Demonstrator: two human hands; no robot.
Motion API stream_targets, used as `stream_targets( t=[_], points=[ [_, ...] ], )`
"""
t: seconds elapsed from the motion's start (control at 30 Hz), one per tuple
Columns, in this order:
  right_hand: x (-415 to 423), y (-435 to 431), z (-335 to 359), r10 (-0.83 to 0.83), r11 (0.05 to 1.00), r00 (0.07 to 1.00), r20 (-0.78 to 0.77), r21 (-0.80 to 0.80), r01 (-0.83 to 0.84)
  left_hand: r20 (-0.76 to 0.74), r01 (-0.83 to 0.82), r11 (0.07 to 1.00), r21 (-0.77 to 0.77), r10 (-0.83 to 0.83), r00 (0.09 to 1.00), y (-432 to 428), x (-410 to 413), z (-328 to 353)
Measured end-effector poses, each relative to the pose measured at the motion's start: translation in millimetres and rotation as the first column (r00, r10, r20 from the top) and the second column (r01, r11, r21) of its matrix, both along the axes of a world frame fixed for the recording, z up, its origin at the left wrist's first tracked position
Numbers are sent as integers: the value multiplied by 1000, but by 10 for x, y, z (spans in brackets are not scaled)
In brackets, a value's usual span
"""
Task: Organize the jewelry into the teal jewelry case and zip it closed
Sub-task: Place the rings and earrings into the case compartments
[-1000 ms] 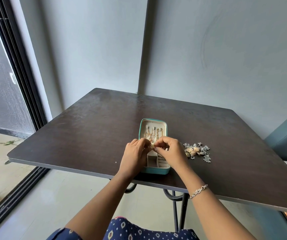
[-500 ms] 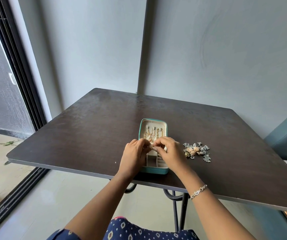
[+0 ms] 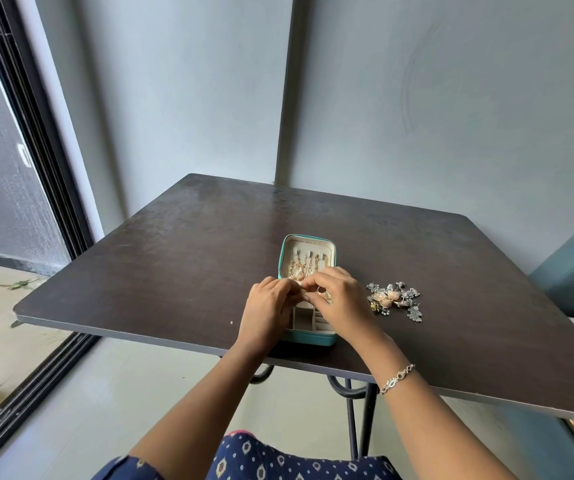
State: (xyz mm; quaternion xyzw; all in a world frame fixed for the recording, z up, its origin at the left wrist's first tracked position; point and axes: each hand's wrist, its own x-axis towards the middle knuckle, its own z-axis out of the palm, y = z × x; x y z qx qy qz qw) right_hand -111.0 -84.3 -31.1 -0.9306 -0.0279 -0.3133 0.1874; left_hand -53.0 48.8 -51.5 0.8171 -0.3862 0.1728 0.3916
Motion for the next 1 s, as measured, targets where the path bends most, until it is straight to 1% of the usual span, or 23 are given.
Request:
stream_targets(
  t=[0.17, 0.23, 0.3, 0.43, 0.5, 0.63, 1.0],
  points=[
    [-14, -33, 12, 3, 1000, 1000, 24, -19, -3, -43, -10, 1000, -9, 10, 999, -6, 4, -9],
    [-20, -45, 1, 3, 1000, 1000, 30, -3, -3, -57, -7, 1000, -4, 6, 998, -10, 3, -7],
    [-37, -50, -5, 5, 998, 999, 37, 70, -8, -69, -10, 1000, 2, 10, 998, -8, -5, 2],
    [-142, -100, -3, 7, 949, 998, 63, 314, -27, -116, -40, 999, -23, 37, 993, -10, -22, 14],
    [-216, -123, -21, 24, 928, 999, 41, 371, -37, -135, -52, 998, -20, 48, 990, -13, -16, 12],
    [-327, -145, -112, 53, 913, 999, 6, 405, -51, -154, -61, 998, -2, 60, 986, -22, -6, 11],
    [-390, -215, -311, 43, 910, 997, -65, 415, -12, -113, -75, 997, 3, 75, 991, -35, 13, -49]
  ],
)
